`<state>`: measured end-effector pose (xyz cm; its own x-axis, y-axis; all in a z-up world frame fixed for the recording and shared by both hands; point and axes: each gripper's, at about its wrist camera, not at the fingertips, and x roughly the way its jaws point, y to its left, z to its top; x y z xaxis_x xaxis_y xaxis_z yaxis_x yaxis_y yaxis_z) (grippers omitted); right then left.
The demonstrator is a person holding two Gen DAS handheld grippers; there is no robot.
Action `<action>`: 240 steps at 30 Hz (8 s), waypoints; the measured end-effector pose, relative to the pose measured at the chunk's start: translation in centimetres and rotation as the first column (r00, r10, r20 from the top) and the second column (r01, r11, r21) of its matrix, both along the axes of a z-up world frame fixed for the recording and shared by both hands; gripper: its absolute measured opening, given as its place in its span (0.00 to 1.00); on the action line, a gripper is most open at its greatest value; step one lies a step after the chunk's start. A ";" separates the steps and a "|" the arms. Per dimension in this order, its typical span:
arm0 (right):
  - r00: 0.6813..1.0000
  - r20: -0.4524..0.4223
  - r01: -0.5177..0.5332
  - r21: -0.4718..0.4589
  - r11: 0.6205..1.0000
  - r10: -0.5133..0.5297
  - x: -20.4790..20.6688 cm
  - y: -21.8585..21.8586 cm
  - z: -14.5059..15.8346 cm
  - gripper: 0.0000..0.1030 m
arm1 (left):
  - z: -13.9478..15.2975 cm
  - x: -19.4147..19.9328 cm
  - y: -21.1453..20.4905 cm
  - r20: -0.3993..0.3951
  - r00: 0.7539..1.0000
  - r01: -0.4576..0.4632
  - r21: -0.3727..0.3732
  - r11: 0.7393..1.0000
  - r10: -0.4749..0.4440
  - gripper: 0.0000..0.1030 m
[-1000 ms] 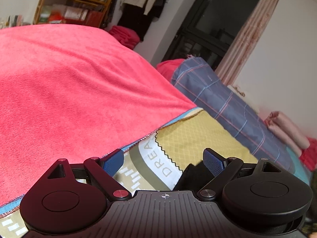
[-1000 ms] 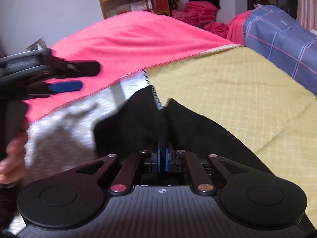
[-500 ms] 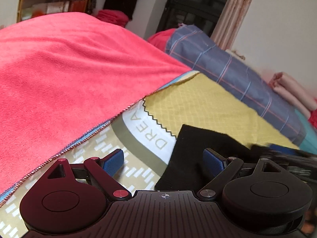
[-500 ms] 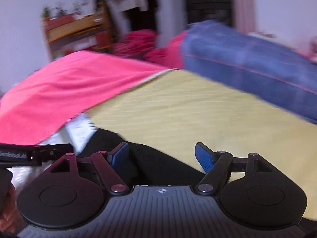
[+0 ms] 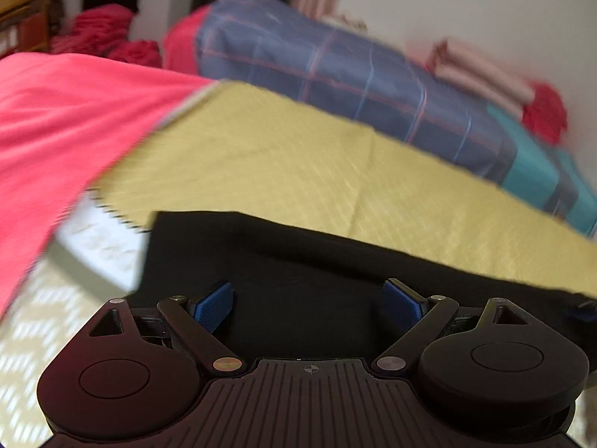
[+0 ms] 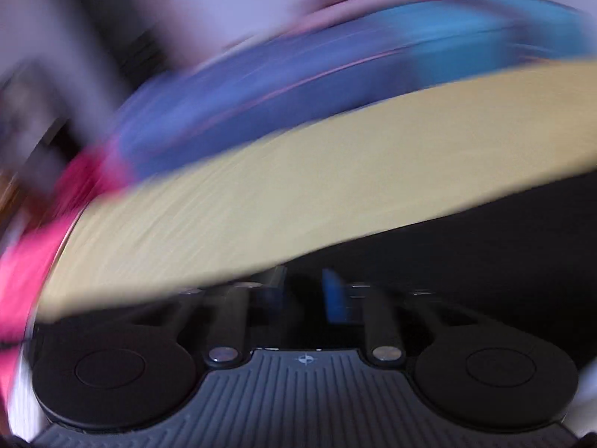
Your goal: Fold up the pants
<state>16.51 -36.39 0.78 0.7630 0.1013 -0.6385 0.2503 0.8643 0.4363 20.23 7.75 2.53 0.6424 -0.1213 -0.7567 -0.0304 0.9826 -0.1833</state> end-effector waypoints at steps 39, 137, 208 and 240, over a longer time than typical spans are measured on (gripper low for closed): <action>0.844 0.148 -0.532 0.116 0.839 0.515 -0.7 6.7 -2.4 0.78 | -3.4 2.1 0.4 0.165 0.985 -0.068 0.072 0.995 0.055 1.00; 0.948 0.267 0.296 -0.528 0.796 -0.175 -8.4 -2.7 2.6 0.21 | -1.8 -2.7 -5.1 0.276 0.959 0.073 -0.036 0.997 -0.060 1.00; 0.971 -0.071 -0.231 -0.512 0.827 0.227 -2.5 5.9 -0.4 0.86 | -4.7 -2.0 -15.1 0.150 0.946 0.258 0.191 0.947 -0.288 1.00; 0.790 0.011 -0.503 -0.560 0.659 0.613 -0.6 23.2 3.7 0.86 | 2.2 -4.1 7.5 0.173 0.956 -0.236 -0.015 0.972 0.235 1.00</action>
